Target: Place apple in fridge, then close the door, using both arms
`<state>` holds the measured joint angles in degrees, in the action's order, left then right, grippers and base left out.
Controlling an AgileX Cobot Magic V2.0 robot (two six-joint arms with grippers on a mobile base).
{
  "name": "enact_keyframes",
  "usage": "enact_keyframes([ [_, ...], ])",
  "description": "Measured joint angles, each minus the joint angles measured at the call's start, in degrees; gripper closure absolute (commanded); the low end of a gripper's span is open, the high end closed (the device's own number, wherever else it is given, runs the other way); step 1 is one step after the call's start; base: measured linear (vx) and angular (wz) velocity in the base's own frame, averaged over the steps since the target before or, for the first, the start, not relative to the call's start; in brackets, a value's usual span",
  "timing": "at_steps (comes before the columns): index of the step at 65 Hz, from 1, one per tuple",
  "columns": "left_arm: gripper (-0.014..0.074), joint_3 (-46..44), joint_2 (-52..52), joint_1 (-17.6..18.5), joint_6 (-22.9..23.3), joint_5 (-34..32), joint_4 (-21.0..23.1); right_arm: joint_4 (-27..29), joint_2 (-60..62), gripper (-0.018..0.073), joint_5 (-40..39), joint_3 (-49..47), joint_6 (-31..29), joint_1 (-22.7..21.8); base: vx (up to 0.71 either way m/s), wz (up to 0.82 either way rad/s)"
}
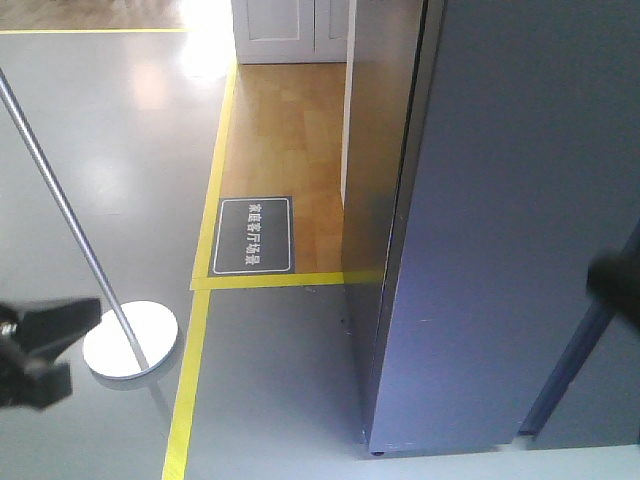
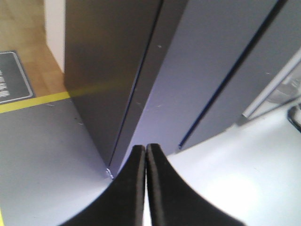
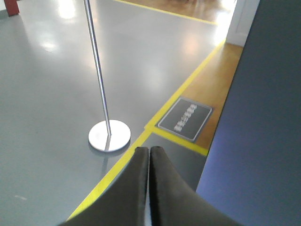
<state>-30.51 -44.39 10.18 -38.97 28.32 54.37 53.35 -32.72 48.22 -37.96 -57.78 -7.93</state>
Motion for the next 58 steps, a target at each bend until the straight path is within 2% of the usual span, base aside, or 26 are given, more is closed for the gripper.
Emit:
enact_keyframes([
  [12, 0.0603, 5.84, 6.65, 0.00, -0.22, -2.60, 0.05, 0.00, 11.71, 0.0555, -3.62, 15.02, -0.17, 0.00, 0.00, 0.00],
  [18, 0.0603, 6.43, 8.14, 0.00, -0.22, -3.68, 0.19, -0.05, 15.77, 0.0555, -4.93, 17.92, -0.17, 0.00, 0.00, 0.00],
  [58, 0.0603, 6.50, 8.66, 0.00, -0.22, -4.18, 0.42, 0.55, 18.90, 0.0555, -6.37, 18.76, -0.17, 0.00, 0.00, 0.00],
])
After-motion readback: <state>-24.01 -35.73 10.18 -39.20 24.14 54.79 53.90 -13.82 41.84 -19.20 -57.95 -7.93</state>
